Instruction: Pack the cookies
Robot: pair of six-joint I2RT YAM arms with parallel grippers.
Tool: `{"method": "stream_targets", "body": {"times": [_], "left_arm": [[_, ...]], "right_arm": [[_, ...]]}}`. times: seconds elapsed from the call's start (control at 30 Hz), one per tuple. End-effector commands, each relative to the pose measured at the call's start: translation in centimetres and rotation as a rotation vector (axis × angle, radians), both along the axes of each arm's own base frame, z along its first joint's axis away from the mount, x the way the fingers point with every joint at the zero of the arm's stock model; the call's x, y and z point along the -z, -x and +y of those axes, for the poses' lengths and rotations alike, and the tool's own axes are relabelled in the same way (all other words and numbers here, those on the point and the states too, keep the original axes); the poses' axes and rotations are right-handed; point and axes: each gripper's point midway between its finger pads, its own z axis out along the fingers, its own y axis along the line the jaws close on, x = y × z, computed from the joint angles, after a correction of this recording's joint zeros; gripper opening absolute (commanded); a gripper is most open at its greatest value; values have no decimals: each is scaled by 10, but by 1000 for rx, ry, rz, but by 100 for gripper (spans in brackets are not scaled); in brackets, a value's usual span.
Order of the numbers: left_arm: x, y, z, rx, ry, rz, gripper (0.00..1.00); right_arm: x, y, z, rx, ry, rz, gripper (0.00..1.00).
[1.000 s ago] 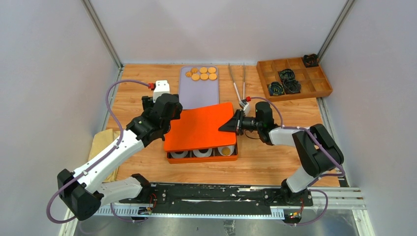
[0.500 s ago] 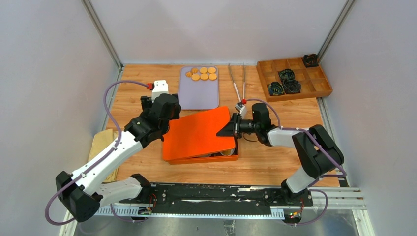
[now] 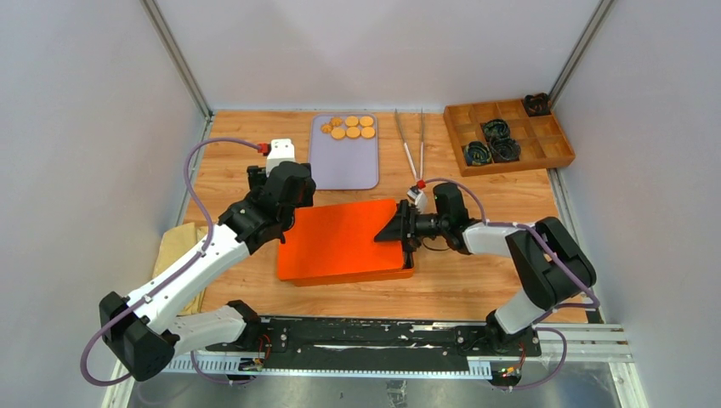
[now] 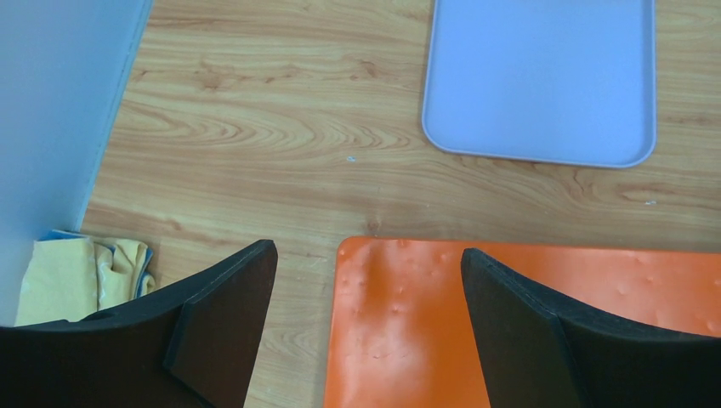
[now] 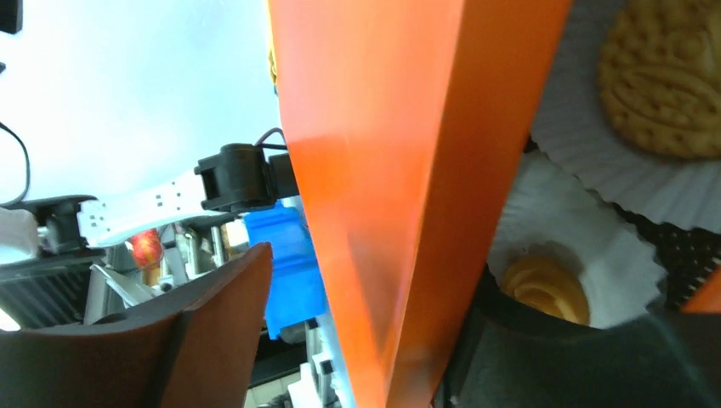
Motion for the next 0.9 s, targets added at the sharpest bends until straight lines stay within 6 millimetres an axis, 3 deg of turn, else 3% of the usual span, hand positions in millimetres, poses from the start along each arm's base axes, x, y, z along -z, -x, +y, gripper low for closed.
{"method": "stream_targets", "body": {"times": [0.0, 0.1, 0.7, 0.87], "left_arm": [[3, -2, -3, 0, 13, -10, 87], [6, -1, -3, 2, 14, -6, 87], [6, 7, 11, -45, 3, -17, 87], [4, 10, 18, -73, -8, -19, 88]], "right_arm": [[14, 6, -7, -2, 90, 8, 82], [9, 4, -11, 18, 103, -6, 92], [-29, -9, -59, 186, 408, -153, 94], [-31, -11, -71, 217, 476, -175, 94]]}}
